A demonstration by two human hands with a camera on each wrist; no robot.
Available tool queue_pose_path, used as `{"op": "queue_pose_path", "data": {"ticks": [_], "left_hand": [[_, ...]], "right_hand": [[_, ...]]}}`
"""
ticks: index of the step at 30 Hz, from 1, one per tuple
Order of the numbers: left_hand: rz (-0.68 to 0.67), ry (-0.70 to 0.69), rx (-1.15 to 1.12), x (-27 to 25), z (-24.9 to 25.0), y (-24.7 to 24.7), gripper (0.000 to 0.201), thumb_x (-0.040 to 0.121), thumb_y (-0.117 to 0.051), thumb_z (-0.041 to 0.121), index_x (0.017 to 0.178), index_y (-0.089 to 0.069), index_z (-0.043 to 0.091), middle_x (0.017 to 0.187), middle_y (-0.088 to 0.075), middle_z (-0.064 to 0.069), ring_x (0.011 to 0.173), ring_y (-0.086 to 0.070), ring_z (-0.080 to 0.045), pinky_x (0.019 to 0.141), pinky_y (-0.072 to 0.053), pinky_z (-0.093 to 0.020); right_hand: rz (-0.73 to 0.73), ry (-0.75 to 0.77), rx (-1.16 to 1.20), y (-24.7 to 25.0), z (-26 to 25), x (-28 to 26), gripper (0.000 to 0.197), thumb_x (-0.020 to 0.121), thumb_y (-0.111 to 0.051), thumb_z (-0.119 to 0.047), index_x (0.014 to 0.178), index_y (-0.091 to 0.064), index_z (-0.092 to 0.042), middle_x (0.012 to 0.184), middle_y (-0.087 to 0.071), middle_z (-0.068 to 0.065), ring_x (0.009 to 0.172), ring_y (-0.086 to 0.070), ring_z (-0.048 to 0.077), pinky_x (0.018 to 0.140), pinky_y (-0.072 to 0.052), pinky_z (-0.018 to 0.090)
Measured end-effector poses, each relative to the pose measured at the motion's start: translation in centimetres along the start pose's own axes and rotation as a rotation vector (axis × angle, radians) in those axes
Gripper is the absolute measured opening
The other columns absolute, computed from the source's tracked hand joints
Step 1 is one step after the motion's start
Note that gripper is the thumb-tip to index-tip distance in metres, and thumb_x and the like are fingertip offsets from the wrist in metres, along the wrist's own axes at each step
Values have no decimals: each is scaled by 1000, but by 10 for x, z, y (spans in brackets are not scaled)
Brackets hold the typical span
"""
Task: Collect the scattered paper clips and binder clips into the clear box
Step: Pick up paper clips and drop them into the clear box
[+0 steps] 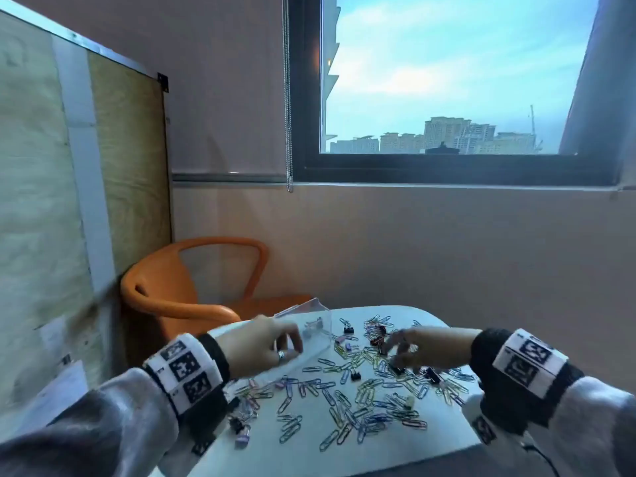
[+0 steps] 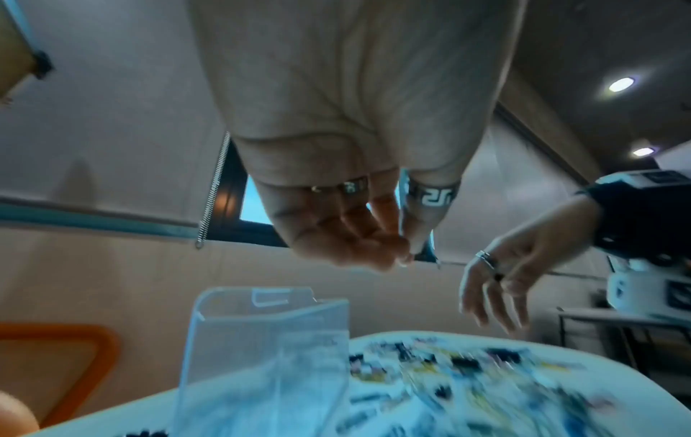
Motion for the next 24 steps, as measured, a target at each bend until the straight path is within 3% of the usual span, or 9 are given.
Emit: {"op": "queue_pose_path", "data": {"ticks": [3, 6, 9, 12, 14, 17, 20, 22, 24], "left_hand": [[-267, 92, 16, -8, -2, -44, 21, 88, -58, 32, 109, -55, 30, 87, -62, 10, 62, -51, 1, 62, -43, -16], [-459, 110, 24, -7, 1, -76, 31, 84, -63, 21, 113, -53, 23, 98, -66, -4, 66, -55, -8, 66, -48, -25], [-474, 87, 99, 8, 4, -84, 36, 83, -55, 7, 117, -55, 21, 104, -63, -5, 86, -51, -11, 69, -45, -23], [-412, 106, 96, 22, 4, -86, 38, 84, -51, 3, 117, -55, 21, 106, -62, -4, 88, -50, -13, 69, -43, -22], [-319, 119, 96, 31, 4, -82, 35, 87, -55, 10, 121, -52, 20, 118, -59, -6, 95, -53, -17, 79, -43, -25], [-245, 131, 125, 41, 9, -80, 52, 90, -57, 29, 137, -38, 16, 139, -41, -7, 125, -43, -22, 102, -39, -31], [-335, 147, 188, 44, 13, -87, 89, 81, -62, 51, 148, -18, 13, 153, -22, -8, 140, -26, -24, 114, -27, -35], [-393, 156, 206, 43, 14, -93, 98, 72, -68, 57, 147, -21, 14, 151, -23, -7, 138, -28, -24, 114, -28, -36], [-414, 159, 170, 40, 14, -97, 95, 66, -74, 56, 141, -31, 18, 145, -28, -4, 131, -33, -23, 111, -33, -36]], "right_hand": [[-97, -177, 87, -21, 22, -13, 42, 91, -54, -40, 125, -43, -18, 96, -52, -3, 66, -50, 7, 51, -52, 21], [-160, -196, 52, -41, 28, -15, 54, 83, -64, -41, 127, -43, -19, 103, -46, -4, 83, -55, 11, 52, -54, 17], [-95, -91, -100, -43, 16, -2, 53, 81, -67, -39, 127, -47, -20, 118, -50, 2, 103, -55, 18, 83, -53, 29], [-27, -47, -146, -41, 0, 11, 47, 84, -65, -33, 125, -49, -17, 127, -48, 6, 96, -47, 15, 89, -48, 28], [14, -33, -155, -37, -8, 17, 48, 85, -64, -35, 127, -48, -18, 132, -40, 6, 102, -49, 17, 95, -46, 28], [-24, 3, -134, -42, -20, 21, 70, 76, -64, -56, 133, -41, -21, 141, -28, 3, 123, -45, 24, 108, -39, 37], [-92, 7, -245, -55, -27, 24, 88, 71, -65, -61, 140, -34, -16, 145, -24, 6, 126, -42, 28, 110, -37, 40], [-77, 18, -239, -59, -29, 26, 84, 71, -68, -57, 136, -39, -12, 139, -30, 8, 119, -47, 27, 103, -43, 37], [-55, 41, -160, -61, -30, 30, 71, 73, -71, -49, 128, -46, -13, 132, -36, 7, 112, -51, 24, 98, -46, 34]]}}
Point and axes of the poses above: each hand's wrist, its own x-axis towards the middle knuckle, its own y-axis out of the back of the hand, z = x × y, the point moved 6 cm from there along x, towards the middle knuckle
